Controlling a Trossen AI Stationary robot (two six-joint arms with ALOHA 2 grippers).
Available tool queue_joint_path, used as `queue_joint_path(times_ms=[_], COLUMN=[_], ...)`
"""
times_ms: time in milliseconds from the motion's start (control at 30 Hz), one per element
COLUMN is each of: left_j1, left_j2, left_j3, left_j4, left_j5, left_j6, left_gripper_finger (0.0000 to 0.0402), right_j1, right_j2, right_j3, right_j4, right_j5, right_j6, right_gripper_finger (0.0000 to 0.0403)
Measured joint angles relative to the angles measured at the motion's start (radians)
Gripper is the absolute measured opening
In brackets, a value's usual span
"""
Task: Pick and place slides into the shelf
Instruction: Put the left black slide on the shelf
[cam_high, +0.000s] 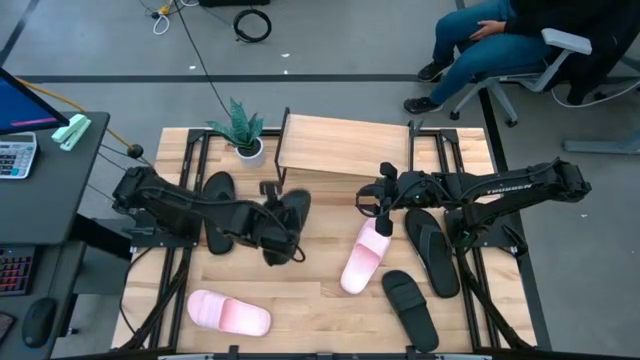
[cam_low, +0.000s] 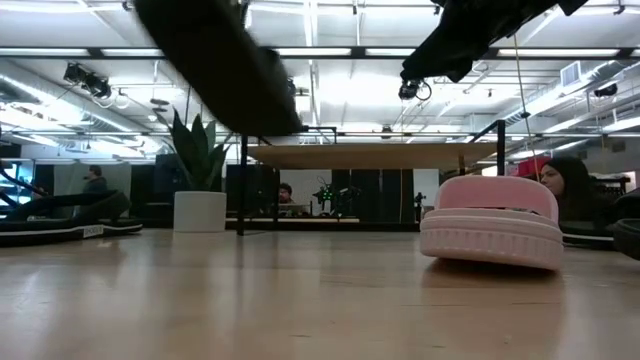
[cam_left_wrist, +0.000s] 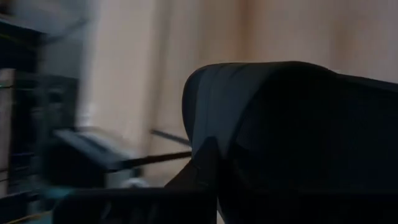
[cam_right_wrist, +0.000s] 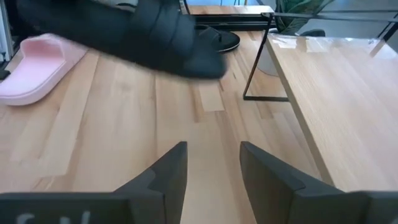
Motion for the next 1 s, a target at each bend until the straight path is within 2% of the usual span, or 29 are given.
queue_joint_path(times_ms=[100,167,300,367,467,600,733,800,900,1000], left_j1=[0.022,0.057,0.186,0.262,0.372,0.502,0.612,0.652,0.696,0.714], left_j2=[-0.001,-0.001,-0.002,-0.002,-0.002,-0.001,-0.001,-0.001,-0.001,-0.003], left_j3=[0.102,0.155,0.204,0.203,0.173,0.111,0.040,0.003,-0.048,-0.094], left_j4=[-0.059,-0.062,-0.017,0.028,0.157,0.344,0.411,0.441,0.534,0.628], left_j5=[-0.105,-0.140,-0.138,-0.067,0.034,0.041,0.038,0.064,0.174,0.190], left_j6=[0.035,0.099,0.224,0.270,0.365,0.477,0.495,0.510,0.533,0.575], left_gripper_finger=[0.0012,0.0012,0.0012,0.0012,0.0012,0.0012,0.0012,0.0012,0.0012,0.0012], right_j1=[0.000,0.000,0.000,0.000,0.000,0.000,0.000,0.000,0.000,0.000], right_j2=[0.000,0.000,0.000,0.000,0.000,0.000,0.000,0.000,0.000,0.000], right_j3=[0.000,0.000,0.000,0.000,0.000,0.000,0.000,0.000,0.000,0.000], right_j4=[-0.004,-0.010,-0.013,-0.013,-0.015,-0.022,-0.030,-0.030,-0.030,-0.030], right_j5=[0.000,-0.001,-0.001,-0.001,-0.001,-0.001,-0.001,-0.001,-0.001,-0.001], right_j6=[0.054,0.079,0.087,0.087,0.087,0.086,0.086,0.082,0.078,0.081], right_gripper_finger=[0.0153,0.0153,0.0153,0.0153,0.0153,0.0153,0.0153,0.0153,0.0153,0.0153])
